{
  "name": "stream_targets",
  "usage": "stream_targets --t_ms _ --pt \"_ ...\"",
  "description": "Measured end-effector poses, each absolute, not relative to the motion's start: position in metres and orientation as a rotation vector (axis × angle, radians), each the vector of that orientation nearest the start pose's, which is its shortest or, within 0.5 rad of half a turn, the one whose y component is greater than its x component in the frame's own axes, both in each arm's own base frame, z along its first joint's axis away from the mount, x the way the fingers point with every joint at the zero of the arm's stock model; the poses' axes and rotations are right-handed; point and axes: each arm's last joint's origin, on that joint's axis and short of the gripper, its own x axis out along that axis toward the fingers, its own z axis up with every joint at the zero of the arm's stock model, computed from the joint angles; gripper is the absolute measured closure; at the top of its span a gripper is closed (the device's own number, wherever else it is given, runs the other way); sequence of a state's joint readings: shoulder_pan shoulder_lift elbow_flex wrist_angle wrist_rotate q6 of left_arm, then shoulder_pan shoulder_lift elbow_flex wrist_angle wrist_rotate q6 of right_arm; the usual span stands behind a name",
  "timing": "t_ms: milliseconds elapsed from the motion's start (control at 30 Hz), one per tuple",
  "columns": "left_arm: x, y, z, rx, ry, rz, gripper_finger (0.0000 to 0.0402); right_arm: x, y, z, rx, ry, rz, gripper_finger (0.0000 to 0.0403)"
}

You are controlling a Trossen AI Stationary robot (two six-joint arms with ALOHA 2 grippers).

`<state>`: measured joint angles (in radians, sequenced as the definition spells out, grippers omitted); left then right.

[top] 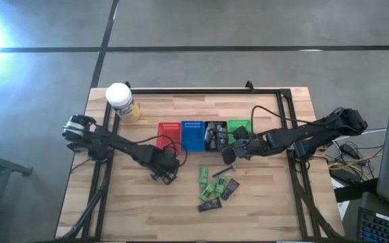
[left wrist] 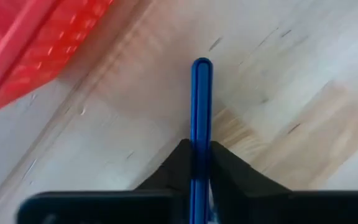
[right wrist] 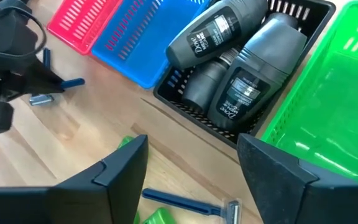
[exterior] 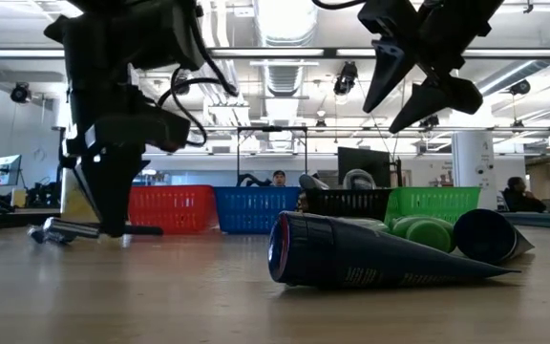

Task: Pick & Place Travel size toiletries
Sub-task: Put the blue razor into the red bin

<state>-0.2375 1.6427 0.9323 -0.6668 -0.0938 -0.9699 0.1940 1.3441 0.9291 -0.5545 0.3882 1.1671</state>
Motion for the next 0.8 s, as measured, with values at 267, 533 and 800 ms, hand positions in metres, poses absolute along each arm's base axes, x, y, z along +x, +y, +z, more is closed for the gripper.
stream_targets --t_ms 267,533,800 --pt "0.280 -0.065 0.179 -0.632 1.207 0.514 0.0374 0.258 0.039 0.237 0.786 0.717 -0.692 0.0175" --pt "0.283 -0.066 0.204 -0.691 1.156 0.516 0.0374 0.258 0.040 0.237 0.776 0.725 -0.682 0.0183" --pt "0.279 -0.045 0.258 -0.847 0.970 0.515 0.0374 0.258 0.040 0.238 0.785 0.733 -0.668 0.0173"
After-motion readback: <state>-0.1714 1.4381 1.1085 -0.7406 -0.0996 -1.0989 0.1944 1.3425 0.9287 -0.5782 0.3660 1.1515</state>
